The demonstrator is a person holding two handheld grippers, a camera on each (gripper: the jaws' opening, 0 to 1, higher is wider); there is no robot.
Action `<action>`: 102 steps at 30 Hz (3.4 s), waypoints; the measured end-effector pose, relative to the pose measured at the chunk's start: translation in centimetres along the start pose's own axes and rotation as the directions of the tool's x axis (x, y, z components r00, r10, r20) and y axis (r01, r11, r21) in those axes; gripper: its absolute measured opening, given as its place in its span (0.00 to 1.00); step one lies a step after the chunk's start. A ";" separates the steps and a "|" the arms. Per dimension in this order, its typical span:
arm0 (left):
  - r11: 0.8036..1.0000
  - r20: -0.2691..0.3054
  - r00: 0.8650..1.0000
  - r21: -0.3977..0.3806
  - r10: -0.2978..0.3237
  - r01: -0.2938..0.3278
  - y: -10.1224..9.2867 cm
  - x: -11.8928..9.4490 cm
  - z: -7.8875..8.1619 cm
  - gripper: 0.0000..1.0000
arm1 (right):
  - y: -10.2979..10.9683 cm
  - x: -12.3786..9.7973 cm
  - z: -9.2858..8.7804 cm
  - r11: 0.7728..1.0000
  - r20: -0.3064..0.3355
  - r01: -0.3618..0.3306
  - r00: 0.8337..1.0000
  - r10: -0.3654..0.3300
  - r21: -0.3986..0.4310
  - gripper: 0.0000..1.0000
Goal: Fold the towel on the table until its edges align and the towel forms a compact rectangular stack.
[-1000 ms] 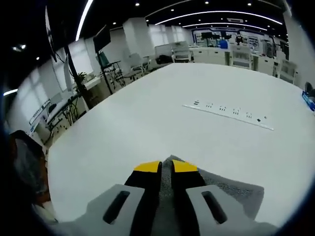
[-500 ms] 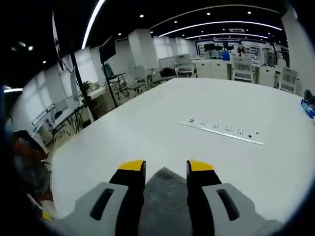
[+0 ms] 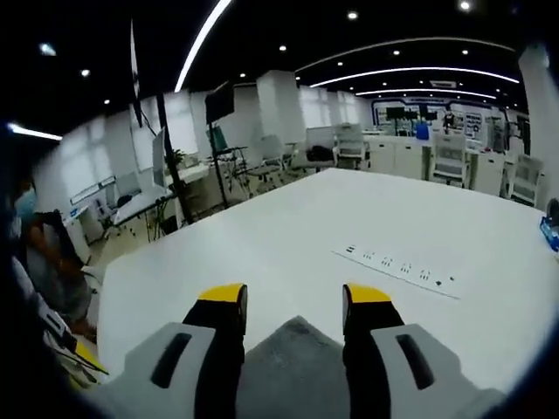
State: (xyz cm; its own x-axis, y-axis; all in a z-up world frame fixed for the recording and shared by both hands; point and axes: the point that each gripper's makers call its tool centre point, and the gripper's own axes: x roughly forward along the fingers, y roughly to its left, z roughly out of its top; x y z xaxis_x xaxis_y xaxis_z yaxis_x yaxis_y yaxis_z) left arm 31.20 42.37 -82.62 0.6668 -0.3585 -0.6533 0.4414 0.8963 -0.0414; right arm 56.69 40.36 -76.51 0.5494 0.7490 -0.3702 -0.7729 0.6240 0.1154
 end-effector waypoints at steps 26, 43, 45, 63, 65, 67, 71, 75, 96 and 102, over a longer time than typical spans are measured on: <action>0.995 0.083 0.996 0.094 -0.040 0.033 1.9 0.5 3.5 0.37 | 1.8 -5.8 0.9 1.000 0.046 -0.025 0.999 0.025 0.015 0.65; 0.985 0.068 0.997 0.169 -0.036 0.024 2.8 1.5 4.9 0.41 | 1.6 -9.7 -0.7 1.000 0.025 -0.020 0.999 0.021 -0.024 0.68; 0.984 0.065 0.997 0.173 -0.041 0.029 2.7 1.6 5.1 0.41 | 1.7 -10.2 -1.1 1.000 0.021 -0.016 1.000 0.016 -0.023 0.68; 0.971 0.021 0.997 0.228 -0.070 0.063 3.2 3.3 4.6 0.38 | 1.7 -11.9 -7.1 1.000 -0.061 -0.008 0.998 0.007 -0.019 0.54; 0.970 0.017 0.997 0.233 -0.079 0.073 3.1 3.5 4.4 0.37 | 2.0 -12.2 -7.8 1.000 -0.073 -0.009 0.997 0.008 -0.018 0.52; 0.968 0.011 0.996 0.239 -0.086 0.081 3.0 3.8 4.2 0.36 | 2.1 -12.4 -8.5 1.000 -0.092 -0.012 0.996 0.010 -0.024 0.48; 0.966 -0.003 0.995 0.242 -0.099 0.096 3.0 4.5 3.7 0.34 | 3.0 -12.8 -10.0 0.999 -0.120 -0.012 0.993 0.007 -0.044 0.44; 0.958 -0.007 0.994 0.264 -0.109 0.107 2.9 5.0 3.7 0.33 | 3.2 -12.9 -11.4 0.999 -0.149 -0.023 0.989 0.015 -0.049 0.42; 0.942 -0.121 0.978 0.271 -0.169 0.196 2.2 7.3 0.2 0.26 | 5.9 -13.4 -17.4 0.994 -0.307 -0.103 0.948 0.083 -0.047 0.25; 0.927 -0.169 0.971 0.308 -0.167 0.213 2.2 7.8 -1.1 0.25 | 6.9 -13.5 -19.1 0.986 -0.357 -0.147 0.928 0.109 -0.081 0.25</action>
State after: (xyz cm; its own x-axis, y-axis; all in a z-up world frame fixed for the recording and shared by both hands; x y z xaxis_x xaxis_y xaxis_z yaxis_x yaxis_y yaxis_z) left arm 36.70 41.85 -88.61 0.4725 -0.4541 -0.7553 0.7361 0.6746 0.0549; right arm 37.89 30.32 -88.31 0.3125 0.6835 -0.6597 -0.8685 0.4869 0.0931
